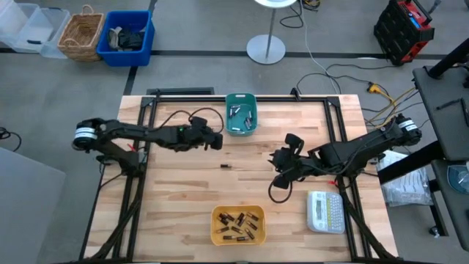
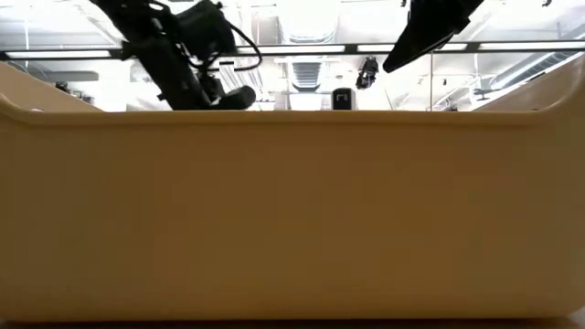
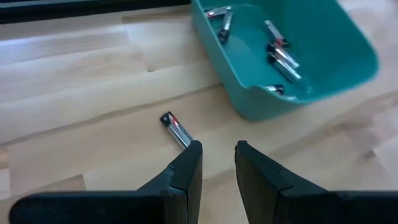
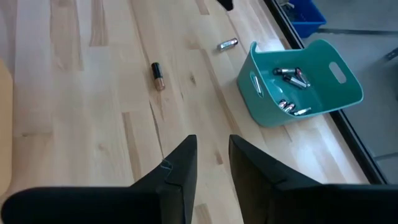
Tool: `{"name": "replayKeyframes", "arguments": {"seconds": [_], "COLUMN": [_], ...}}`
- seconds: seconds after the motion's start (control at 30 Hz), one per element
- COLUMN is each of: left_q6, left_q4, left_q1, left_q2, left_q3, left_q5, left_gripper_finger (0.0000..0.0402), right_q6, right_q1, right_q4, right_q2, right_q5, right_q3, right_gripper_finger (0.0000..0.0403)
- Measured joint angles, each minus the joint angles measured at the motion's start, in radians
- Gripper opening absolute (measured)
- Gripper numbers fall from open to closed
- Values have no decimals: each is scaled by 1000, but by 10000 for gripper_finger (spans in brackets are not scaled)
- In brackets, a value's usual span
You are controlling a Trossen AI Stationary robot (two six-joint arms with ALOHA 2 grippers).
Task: Sort batteries
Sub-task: Put the silver battery into the light green bin
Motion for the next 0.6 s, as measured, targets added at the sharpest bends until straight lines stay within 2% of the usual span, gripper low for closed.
{"name": "replayKeyframes", "arguments": {"seconds": [0.3, 0.6], "left_q6": [-11, -18], "left_q4": [-208, -204], "left_q1": [95, 98], "left_q2": [150, 236], "left_q3": [141, 180], "left_q5": [35, 84], "left_gripper_finger": [94, 123], "right_q6": [-1, -13], "right_q1": [0, 0], "right_q4": [-33, -35], "right_q2": [0, 0], "right_q5": [-1, -1], "right_q3": [0, -2], "right_gripper_finger": [98, 84]}}
